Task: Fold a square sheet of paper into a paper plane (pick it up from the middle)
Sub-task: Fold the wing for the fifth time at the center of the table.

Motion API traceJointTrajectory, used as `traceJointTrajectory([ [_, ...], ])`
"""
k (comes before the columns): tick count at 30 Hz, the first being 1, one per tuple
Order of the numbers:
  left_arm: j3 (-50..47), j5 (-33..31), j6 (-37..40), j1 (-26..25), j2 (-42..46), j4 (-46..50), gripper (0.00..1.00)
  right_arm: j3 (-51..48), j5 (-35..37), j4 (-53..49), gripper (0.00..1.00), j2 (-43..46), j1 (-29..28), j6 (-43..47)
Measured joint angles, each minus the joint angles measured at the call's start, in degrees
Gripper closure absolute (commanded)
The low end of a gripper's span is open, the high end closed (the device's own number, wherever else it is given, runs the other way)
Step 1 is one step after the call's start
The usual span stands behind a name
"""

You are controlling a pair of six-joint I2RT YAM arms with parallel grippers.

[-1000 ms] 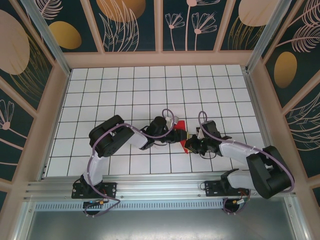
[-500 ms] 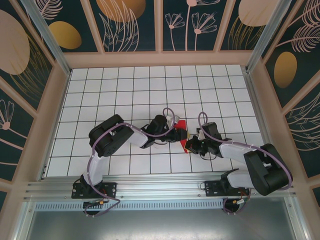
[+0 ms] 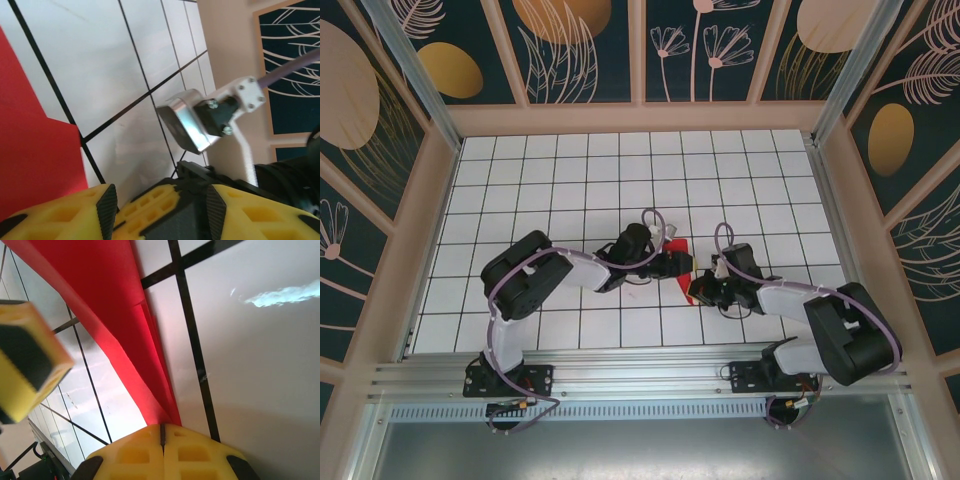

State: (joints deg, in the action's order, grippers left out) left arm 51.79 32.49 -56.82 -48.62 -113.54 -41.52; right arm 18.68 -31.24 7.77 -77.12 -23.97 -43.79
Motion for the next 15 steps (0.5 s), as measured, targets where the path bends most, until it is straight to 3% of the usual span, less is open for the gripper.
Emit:
traceJointTrajectory([
  [15,-6.9,-5.8,2.4,0.0,7.8,1.3,0.56,0.8,-1.2,2.1,0.95,-2.5,0.0,0.4],
])
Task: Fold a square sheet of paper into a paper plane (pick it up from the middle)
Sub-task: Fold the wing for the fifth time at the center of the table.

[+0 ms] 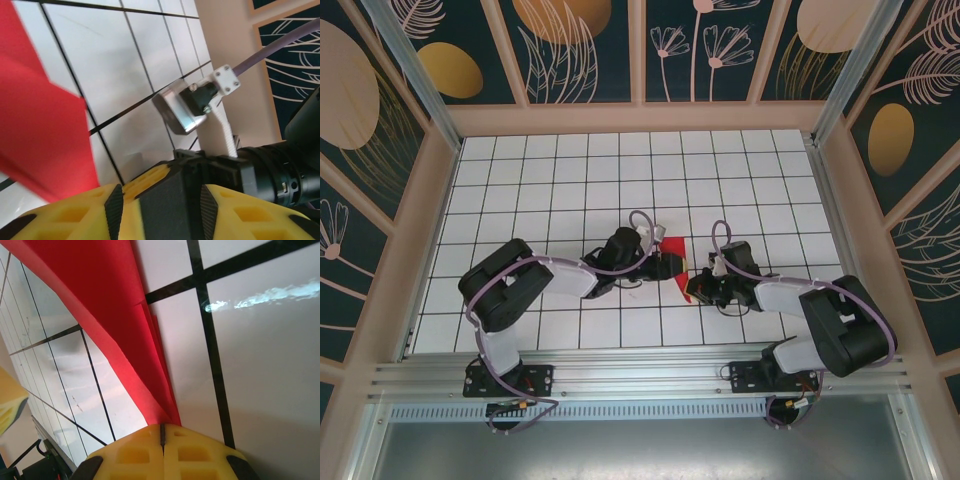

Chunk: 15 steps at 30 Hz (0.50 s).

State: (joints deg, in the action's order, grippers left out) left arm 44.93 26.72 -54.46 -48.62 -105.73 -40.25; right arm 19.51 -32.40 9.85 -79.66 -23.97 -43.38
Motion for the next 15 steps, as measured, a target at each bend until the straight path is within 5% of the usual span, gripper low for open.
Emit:
traceJointTrajectory([
  [15,-3.1,-1.2,-4.6,0.4,-3.6,-10.5,0.59,-0.2,0.0,0.4,0.95,0.1,0.0,0.0],
])
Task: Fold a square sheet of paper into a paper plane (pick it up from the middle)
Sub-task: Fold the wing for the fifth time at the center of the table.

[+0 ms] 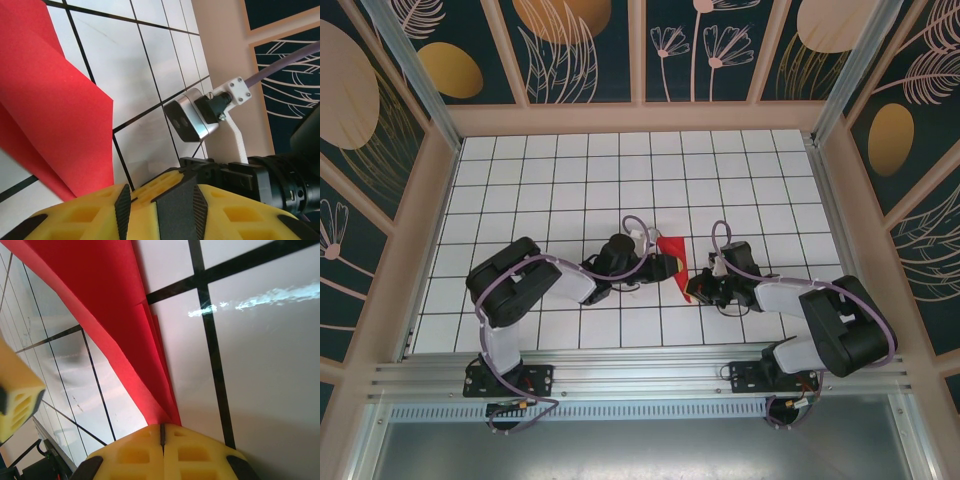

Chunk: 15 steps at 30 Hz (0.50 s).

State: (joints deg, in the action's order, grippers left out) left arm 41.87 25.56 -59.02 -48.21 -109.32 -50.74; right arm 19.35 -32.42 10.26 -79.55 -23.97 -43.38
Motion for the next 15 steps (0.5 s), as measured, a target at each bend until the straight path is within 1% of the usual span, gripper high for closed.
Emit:
traceJointTrajectory([
  [6,3.9,1.0,-0.6,0.0,-3.5,0.7,0.58,0.0,0.1,-0.1,0.96,0.3,0.0,0.0],
  [15,7.1,0.7,0.5,0.0,-5.6,6.1,0.57,0.0,0.2,-0.2,0.95,0.3,0.0,0.0],
])
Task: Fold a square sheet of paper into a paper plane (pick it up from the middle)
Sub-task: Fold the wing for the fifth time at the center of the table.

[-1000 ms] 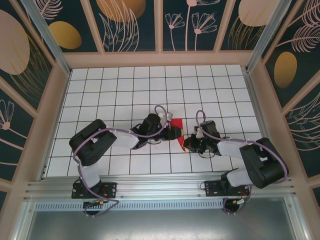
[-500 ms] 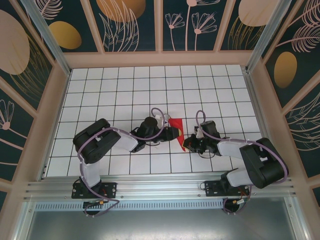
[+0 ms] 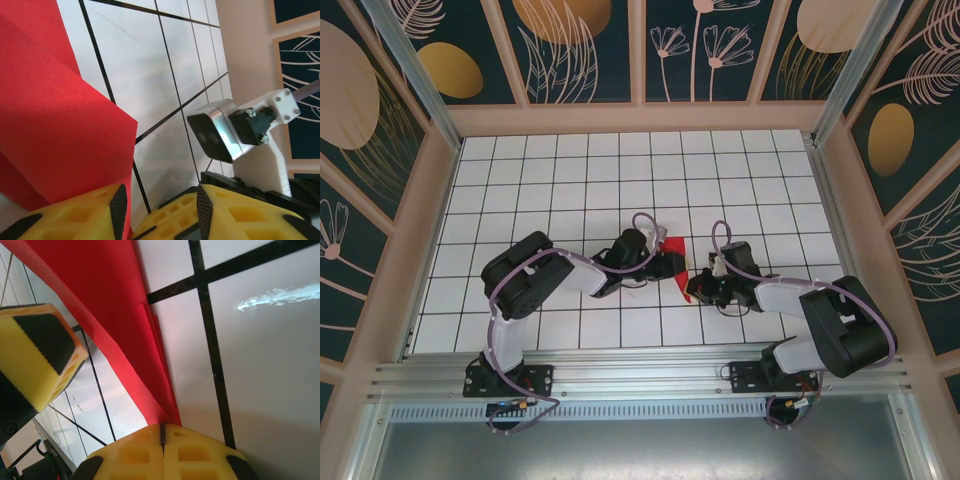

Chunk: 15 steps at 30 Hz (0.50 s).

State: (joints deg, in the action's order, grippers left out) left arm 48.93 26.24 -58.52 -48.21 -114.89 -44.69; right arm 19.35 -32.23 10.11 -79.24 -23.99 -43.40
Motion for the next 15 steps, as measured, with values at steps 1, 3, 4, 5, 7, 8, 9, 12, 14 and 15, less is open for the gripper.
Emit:
traceJointTrajectory([
  [1,0.3,-0.1,0.1,0.0,-0.4,0.3,0.56,0.0,0.0,0.0,0.96,0.0,0.0,0.0],
  [3,1.1,-0.4,0.6,0.0,-1.1,1.3,0.57,0.0,0.0,0.0,0.96,0.0,0.0,0.0],
  [4,1.7,-0.8,0.9,0.0,-1.4,2.3,0.57,0.0,0.0,0.0,0.96,0.0,0.0,0.0],
  [5,2.3,-1.0,1.1,0.0,-1.7,3.3,0.57,0.0,0.0,0.0,0.95,0.0,0.0,0.0],
  [7,3.5,-1.6,1.8,0.0,-1.7,5.4,0.56,0.0,0.0,0.0,0.95,0.0,0.0,0.0],
  [8,4.2,-2.1,2.2,0.0,-1.8,6.4,0.57,0.0,0.0,0.0,0.95,0.0,0.0,0.0],
  [9,4.7,-2.5,2.4,0.1,-1.8,7.5,0.56,0.0,0.0,0.0,0.95,0.0,0.0,0.0],
  [12,6.3,-3.1,3.3,0.2,-1.8,10.5,0.56,0.0,0.1,0.0,0.96,0.1,0.0,0.0],
  [14,7.6,-3.7,3.7,0.4,-2.2,12.1,0.57,0.0,0.2,-0.1,0.96,0.1,0.0,0.0],
  [15,8.0,-3.8,3.9,0.5,-2.3,12.6,0.57,0.0,0.2,-0.1,0.95,0.1,0.0,0.0],
])
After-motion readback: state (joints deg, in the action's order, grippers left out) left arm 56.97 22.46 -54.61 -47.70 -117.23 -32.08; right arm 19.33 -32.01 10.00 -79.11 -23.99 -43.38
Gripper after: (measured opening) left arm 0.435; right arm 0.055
